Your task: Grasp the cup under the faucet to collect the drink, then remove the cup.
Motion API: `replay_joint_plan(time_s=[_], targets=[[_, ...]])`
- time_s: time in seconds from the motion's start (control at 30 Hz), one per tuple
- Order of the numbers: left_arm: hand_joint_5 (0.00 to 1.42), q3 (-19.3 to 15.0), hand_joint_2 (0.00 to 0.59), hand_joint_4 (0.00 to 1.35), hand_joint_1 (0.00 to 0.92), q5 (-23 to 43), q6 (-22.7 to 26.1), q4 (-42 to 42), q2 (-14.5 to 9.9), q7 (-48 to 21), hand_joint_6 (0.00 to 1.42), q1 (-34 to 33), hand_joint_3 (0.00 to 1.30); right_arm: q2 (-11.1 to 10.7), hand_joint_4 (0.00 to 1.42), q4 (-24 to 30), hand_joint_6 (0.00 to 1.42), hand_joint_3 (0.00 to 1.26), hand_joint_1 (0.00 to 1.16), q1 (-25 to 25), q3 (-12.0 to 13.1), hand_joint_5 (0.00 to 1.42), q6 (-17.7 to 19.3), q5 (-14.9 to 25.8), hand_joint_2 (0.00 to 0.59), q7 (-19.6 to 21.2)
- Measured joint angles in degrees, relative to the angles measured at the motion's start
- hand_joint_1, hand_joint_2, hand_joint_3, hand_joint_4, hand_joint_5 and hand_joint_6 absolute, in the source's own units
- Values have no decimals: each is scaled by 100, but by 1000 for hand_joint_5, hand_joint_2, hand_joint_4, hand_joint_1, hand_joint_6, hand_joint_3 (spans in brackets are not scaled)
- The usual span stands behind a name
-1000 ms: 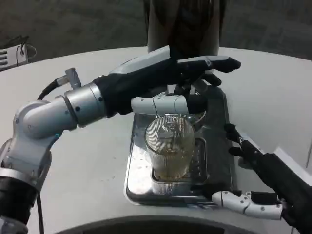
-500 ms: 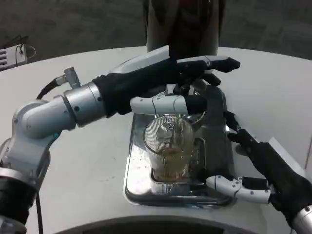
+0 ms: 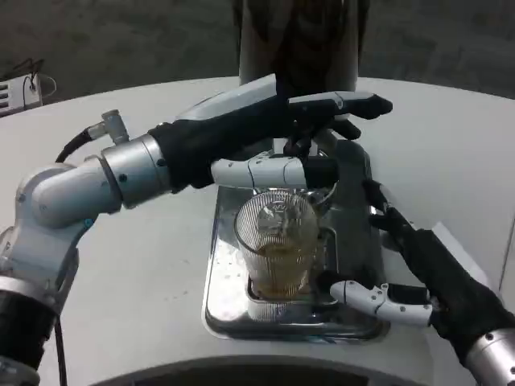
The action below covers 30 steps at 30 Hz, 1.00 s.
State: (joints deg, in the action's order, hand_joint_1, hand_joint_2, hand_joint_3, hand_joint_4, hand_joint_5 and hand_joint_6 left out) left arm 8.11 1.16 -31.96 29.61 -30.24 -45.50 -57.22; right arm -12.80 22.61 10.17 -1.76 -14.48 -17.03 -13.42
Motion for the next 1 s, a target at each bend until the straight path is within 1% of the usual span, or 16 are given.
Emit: replay_joint_plan(time_s=[0.23, 0.5, 0.67, 1.0], targets=[[186, 1, 47, 96, 0, -45, 20, -87, -33, 0, 264, 16, 140, 22, 0, -233, 63, 0, 768, 239, -153, 56, 114, 41, 233, 81], [186, -2, 47, 96, 0, -80, 26, -128, -71, 0, 264, 23, 140, 47, 0, -437, 63, 0, 762, 364, -219, 61, 153, 56, 230, 136], [186, -3, 47, 96, 0, -97, 30, -143, -78, 0, 264, 24, 140, 82, 0, -591, 63, 0, 760, 549, -298, 61, 238, 61, 230, 155], [186, -9, 47, 96, 0, -121, 27, -148, -109, 0, 264, 24, 140, 91, 0, -818, 63, 0, 759, 674, -319, 68, 296, 99, 229, 168]])
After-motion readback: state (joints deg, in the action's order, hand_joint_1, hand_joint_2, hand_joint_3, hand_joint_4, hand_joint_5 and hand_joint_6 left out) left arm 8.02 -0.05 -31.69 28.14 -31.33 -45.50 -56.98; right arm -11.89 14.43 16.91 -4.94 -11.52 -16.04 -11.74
